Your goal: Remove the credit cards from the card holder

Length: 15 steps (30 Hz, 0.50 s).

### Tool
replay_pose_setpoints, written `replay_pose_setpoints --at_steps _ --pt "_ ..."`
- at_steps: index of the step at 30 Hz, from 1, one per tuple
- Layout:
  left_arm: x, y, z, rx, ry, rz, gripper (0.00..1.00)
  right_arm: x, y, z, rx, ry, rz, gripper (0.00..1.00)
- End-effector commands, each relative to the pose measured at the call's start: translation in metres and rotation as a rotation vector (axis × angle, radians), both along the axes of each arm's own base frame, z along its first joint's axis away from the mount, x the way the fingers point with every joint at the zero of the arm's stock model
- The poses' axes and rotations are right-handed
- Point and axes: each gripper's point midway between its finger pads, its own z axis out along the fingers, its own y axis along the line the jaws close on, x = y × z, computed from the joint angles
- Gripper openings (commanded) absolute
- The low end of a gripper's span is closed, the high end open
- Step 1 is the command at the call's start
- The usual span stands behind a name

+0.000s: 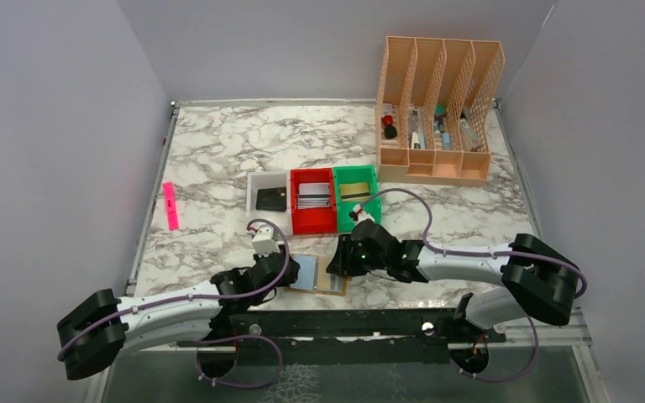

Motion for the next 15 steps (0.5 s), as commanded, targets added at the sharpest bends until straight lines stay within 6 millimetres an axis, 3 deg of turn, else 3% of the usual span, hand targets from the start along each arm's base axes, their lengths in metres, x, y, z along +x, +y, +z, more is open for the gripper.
replay_pose_setpoints --at_steps 1,15 --pt "-0.022 0.002 -0.019 -0.01 0.095 -0.052 0.35 0.006 0.001 0.014 -0.004 -0.034 -0.019 0.42" --pt "-0.023 -0.004 -0.021 -0.004 0.114 -0.067 0.34 0.0 -0.014 -0.019 -0.065 0.038 -0.078 0.42"
